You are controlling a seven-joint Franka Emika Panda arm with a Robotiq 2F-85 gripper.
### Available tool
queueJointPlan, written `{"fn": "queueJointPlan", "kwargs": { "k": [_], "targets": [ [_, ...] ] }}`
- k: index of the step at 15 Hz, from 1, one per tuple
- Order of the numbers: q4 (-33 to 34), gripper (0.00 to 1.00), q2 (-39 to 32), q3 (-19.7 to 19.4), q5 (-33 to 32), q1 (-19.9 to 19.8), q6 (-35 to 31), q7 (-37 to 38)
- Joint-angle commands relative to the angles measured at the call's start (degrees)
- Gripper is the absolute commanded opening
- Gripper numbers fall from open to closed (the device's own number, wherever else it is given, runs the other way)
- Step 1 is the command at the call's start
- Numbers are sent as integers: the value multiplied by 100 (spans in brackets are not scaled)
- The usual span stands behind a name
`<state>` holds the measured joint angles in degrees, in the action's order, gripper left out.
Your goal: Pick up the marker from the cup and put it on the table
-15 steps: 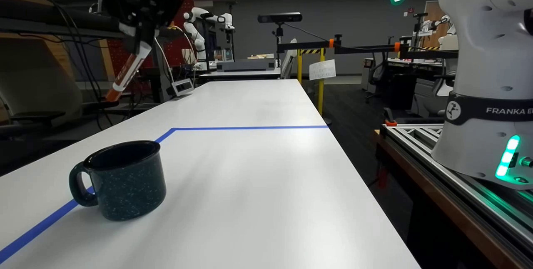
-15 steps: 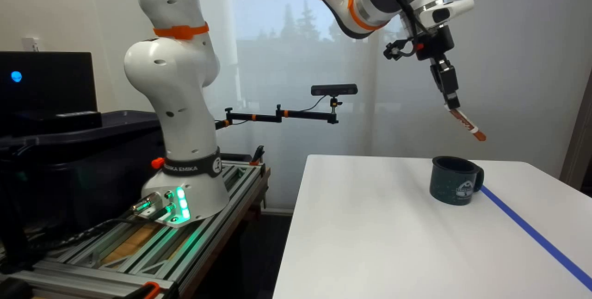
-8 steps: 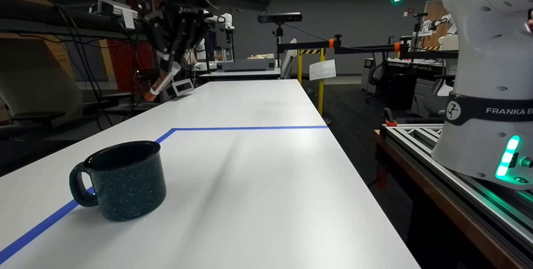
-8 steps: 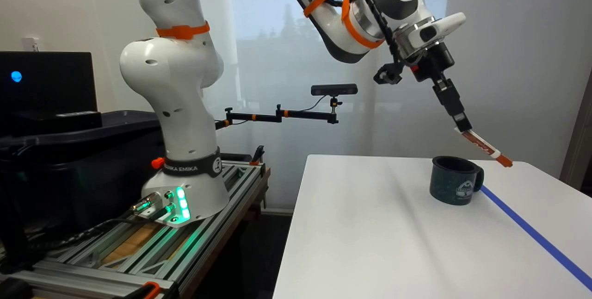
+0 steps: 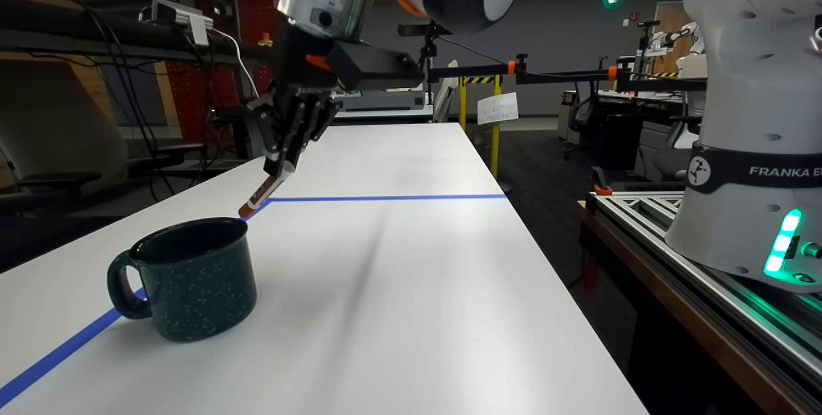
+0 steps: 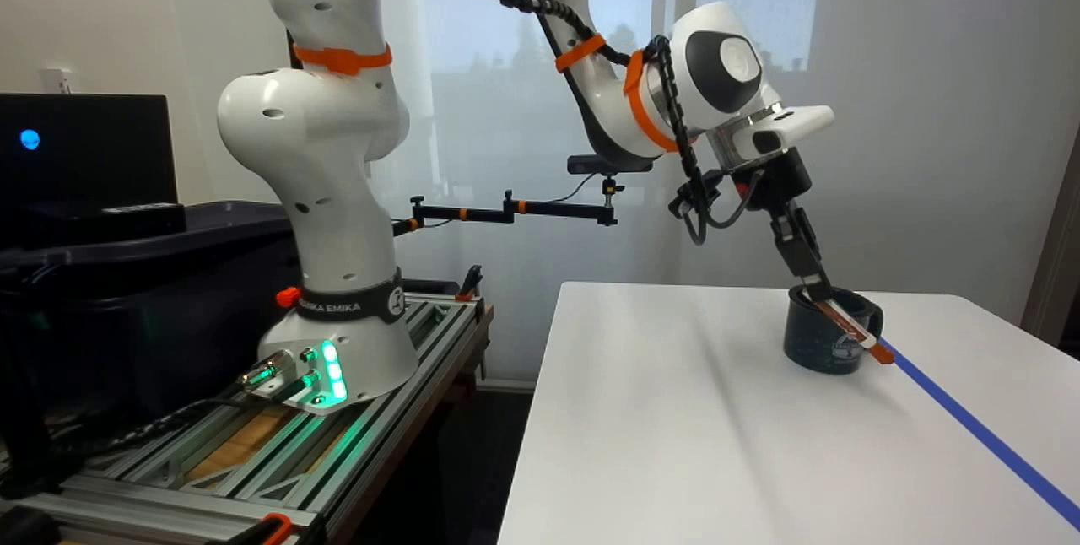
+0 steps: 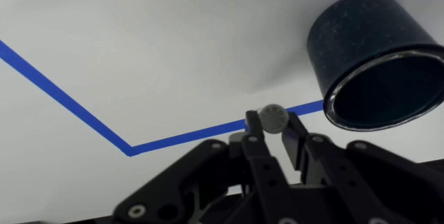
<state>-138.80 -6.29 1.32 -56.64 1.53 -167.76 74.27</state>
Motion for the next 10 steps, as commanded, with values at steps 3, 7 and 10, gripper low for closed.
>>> {"fn": "queueJointPlan", "kwargs": {
  "k": [3,7,10],
  "targets": [
    [-15,5,-503,-76,37,-92,-505,-62],
    [-16,5,-821,-21,199,-230,-582,-237],
    [-56,5,-1019,145,506,-408,-573,-593]
  ]
}}
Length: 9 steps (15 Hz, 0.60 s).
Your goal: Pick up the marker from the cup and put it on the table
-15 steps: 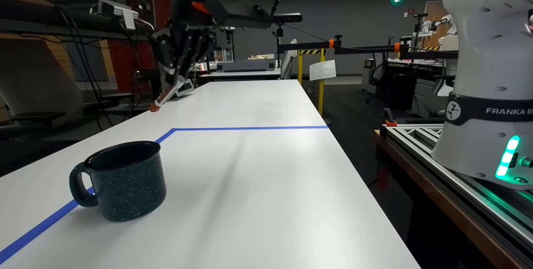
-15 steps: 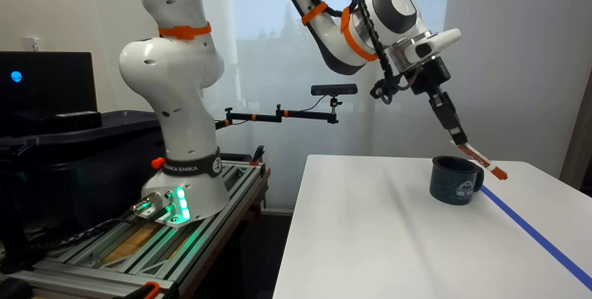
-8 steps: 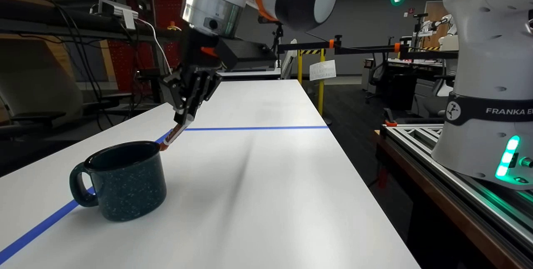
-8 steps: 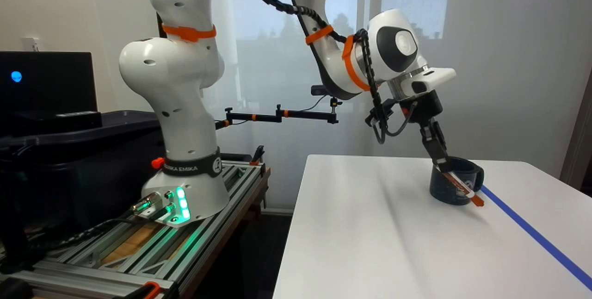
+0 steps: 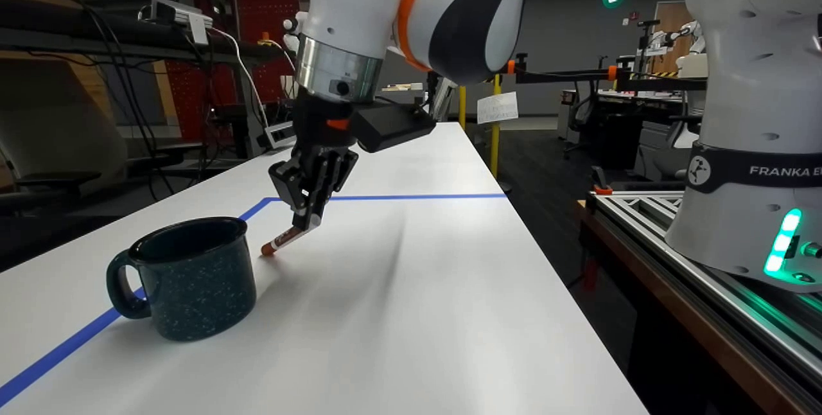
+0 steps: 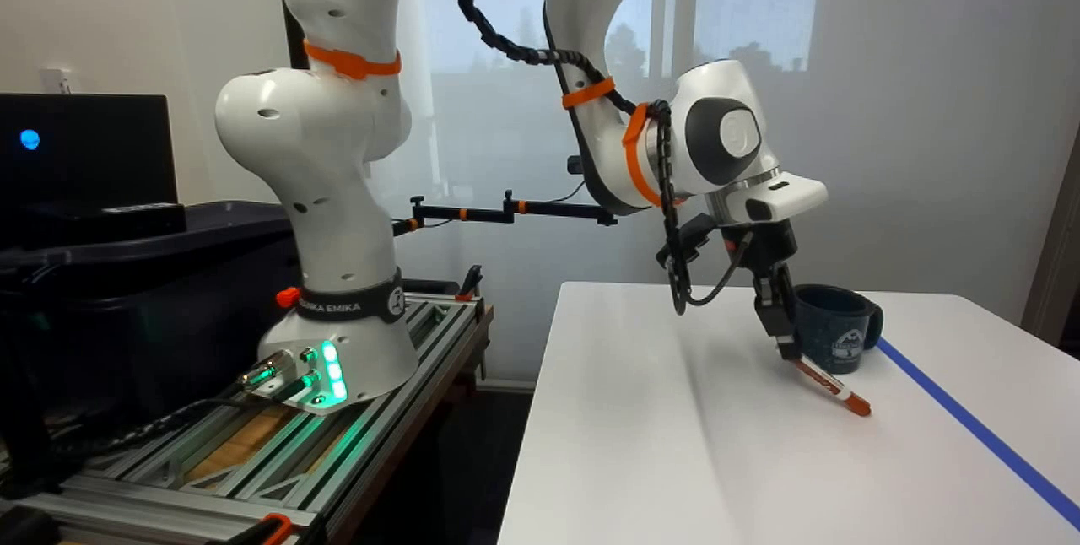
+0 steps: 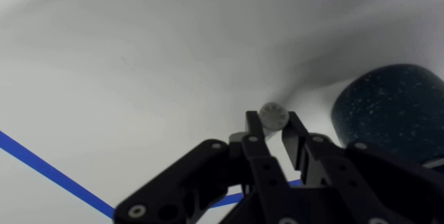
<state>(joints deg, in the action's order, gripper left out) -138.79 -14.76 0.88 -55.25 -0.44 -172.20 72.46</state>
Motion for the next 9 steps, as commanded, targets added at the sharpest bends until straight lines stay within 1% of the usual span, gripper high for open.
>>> {"fn": "queueJointPlan", "kwargs": {
  "k": [1,5,6,7,8,9],
  "targets": [
    [-95,5,-247,338,604,-338,-118,-660],
    [-119,5,-439,978,1398,-831,78,-1573],
    [-188,5,-437,713,2178,-450,60,-2281],
    [-180,23,-413,739,2487,-426,135,-2626],
    [-88,35,-445,1240,2249,-954,294,-2545],
    [-101,16,-375,1316,2459,-977,368,-2795]
  ]
}}
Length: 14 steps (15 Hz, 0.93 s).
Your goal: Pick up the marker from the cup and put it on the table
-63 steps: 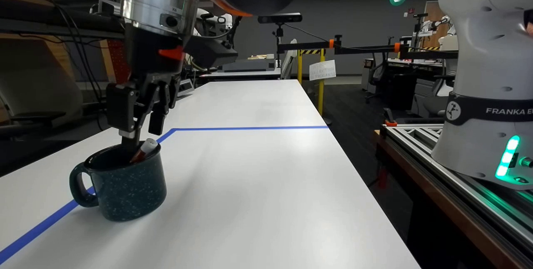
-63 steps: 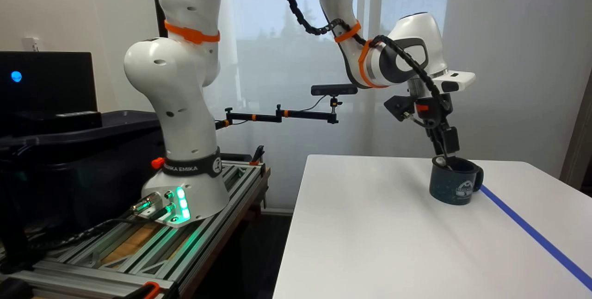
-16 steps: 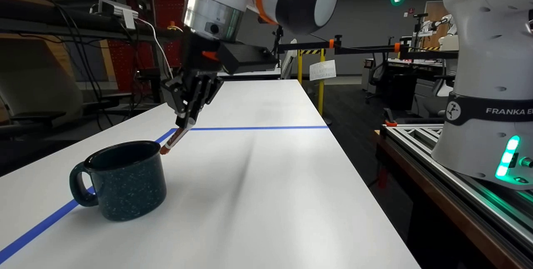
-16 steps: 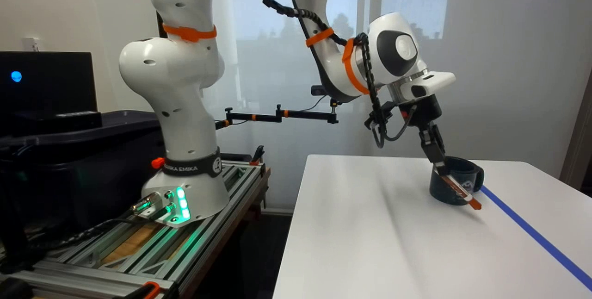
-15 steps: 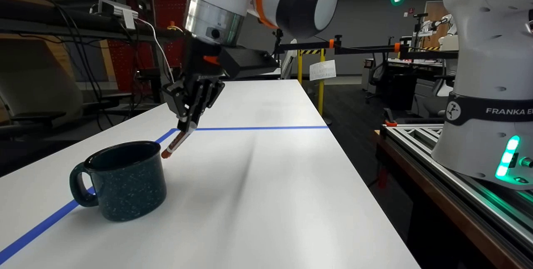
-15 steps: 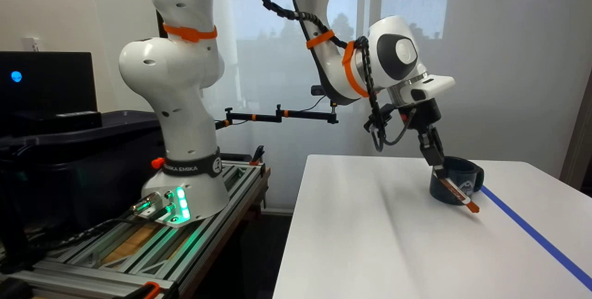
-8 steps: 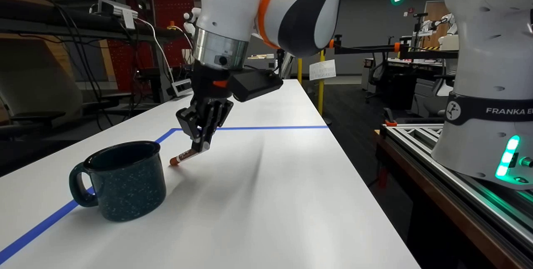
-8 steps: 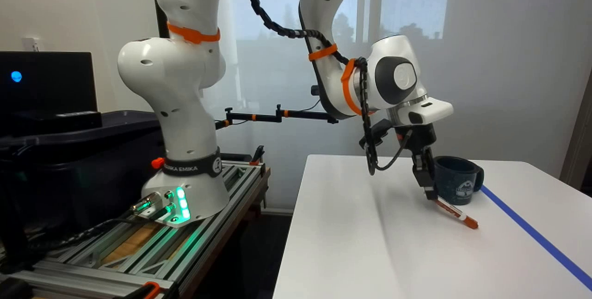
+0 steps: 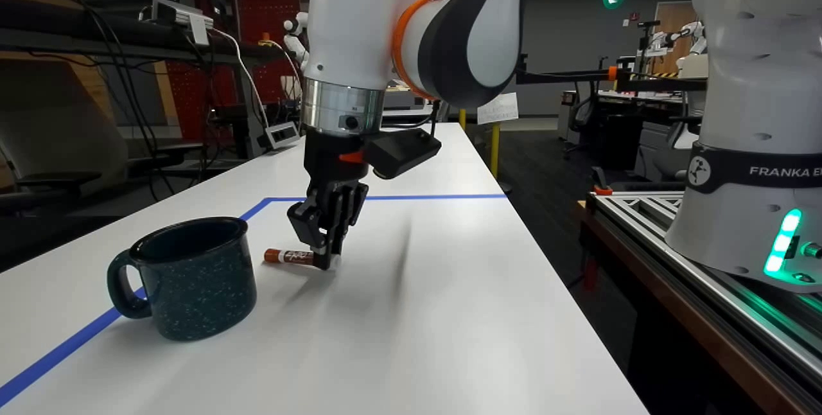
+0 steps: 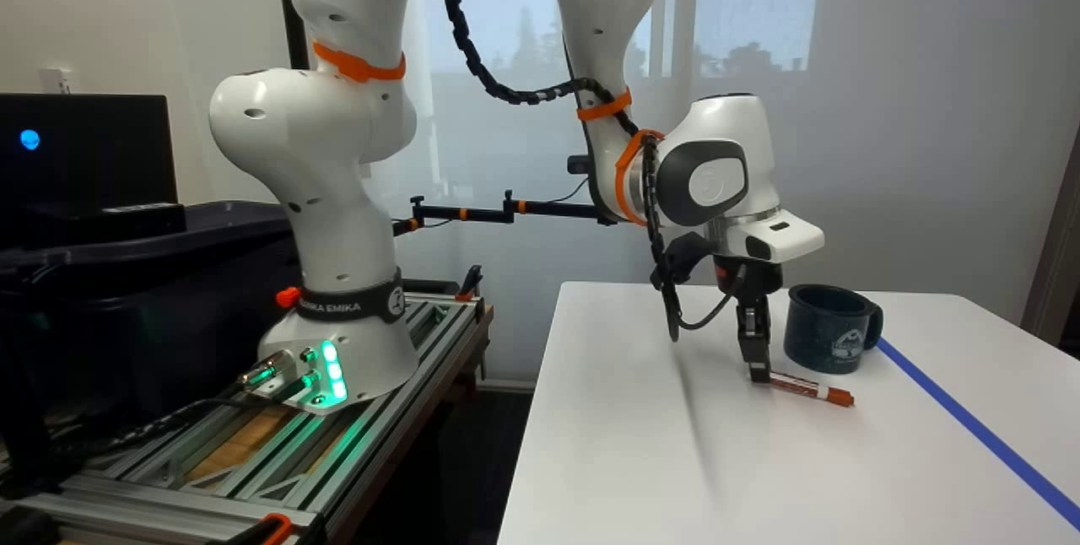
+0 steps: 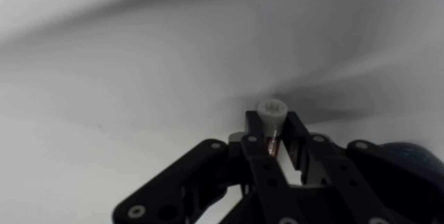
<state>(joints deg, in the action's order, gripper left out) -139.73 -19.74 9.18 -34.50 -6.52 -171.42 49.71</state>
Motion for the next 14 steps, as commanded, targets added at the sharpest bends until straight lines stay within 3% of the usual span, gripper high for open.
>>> {"fn": "queueJointPlan", "kwargs": {
  "k": [1,2,3,6,10,14],
  "targets": [
    [-94,11,263,92,1230,172,274,-1195],
    [-65,33,303,150,1555,165,344,-1462],
    [-55,47,435,85,1970,298,496,-1813],
    [-28,67,890,-162,2697,688,1077,-2437],
    [85,98,1524,-561,2513,1128,2019,-2281],
    [384,100,1899,-497,2437,1197,3377,-2117]
  ]
}}
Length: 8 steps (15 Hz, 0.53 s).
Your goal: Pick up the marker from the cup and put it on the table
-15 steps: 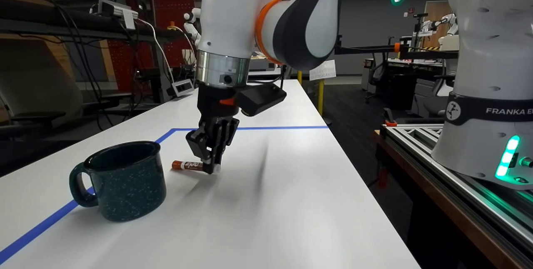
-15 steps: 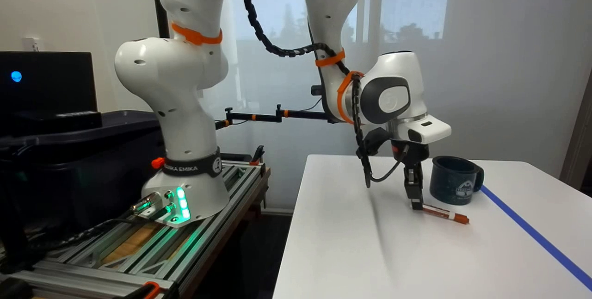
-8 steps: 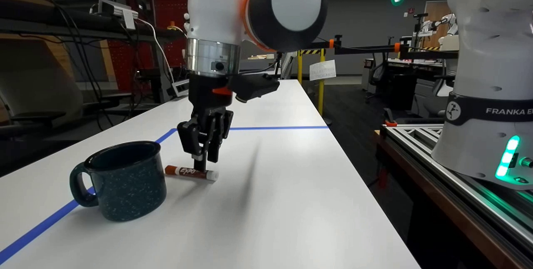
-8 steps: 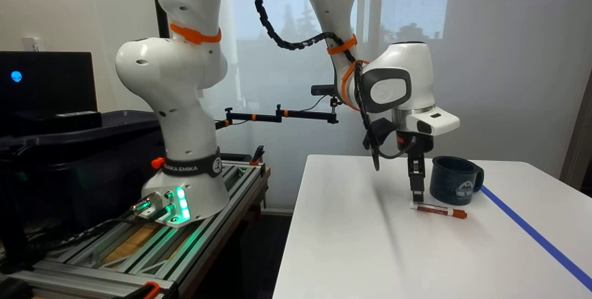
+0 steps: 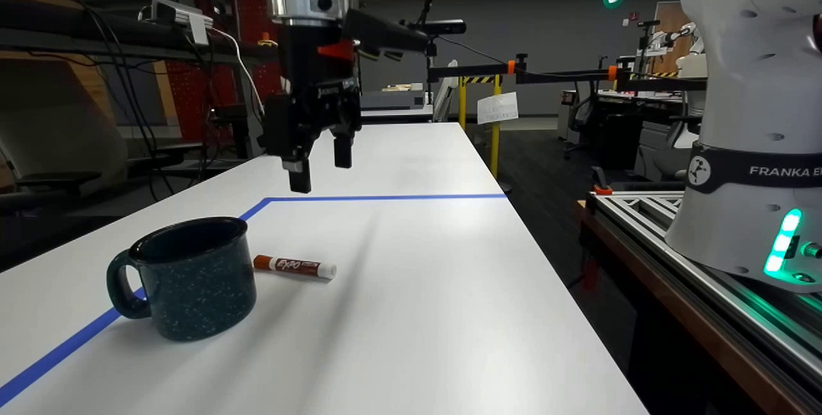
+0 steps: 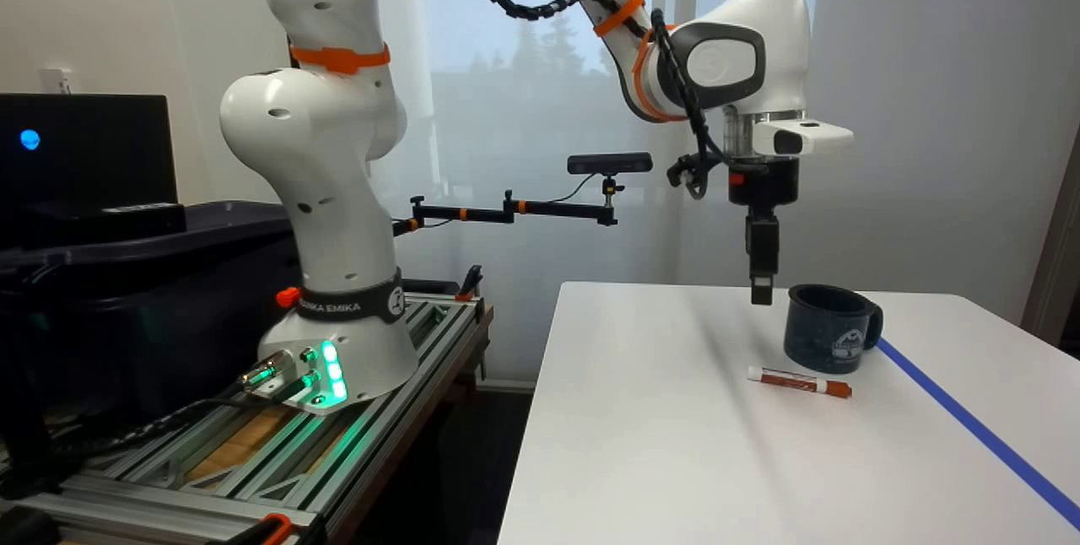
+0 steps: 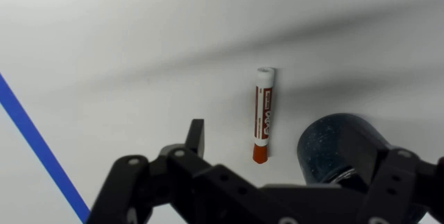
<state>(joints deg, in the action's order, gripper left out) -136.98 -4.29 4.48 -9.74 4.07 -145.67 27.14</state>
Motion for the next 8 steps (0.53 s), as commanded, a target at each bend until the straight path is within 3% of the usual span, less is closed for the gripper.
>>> {"fn": "queueJointPlan", "kwargs": {
  "k": [1,5,8],
  "targets": [
    [165,100,407,12,58,131,1003,52],
    [343,100,457,67,-33,130,1371,97],
    [327,100,352,42,-3,105,1194,26]
  ]
}}
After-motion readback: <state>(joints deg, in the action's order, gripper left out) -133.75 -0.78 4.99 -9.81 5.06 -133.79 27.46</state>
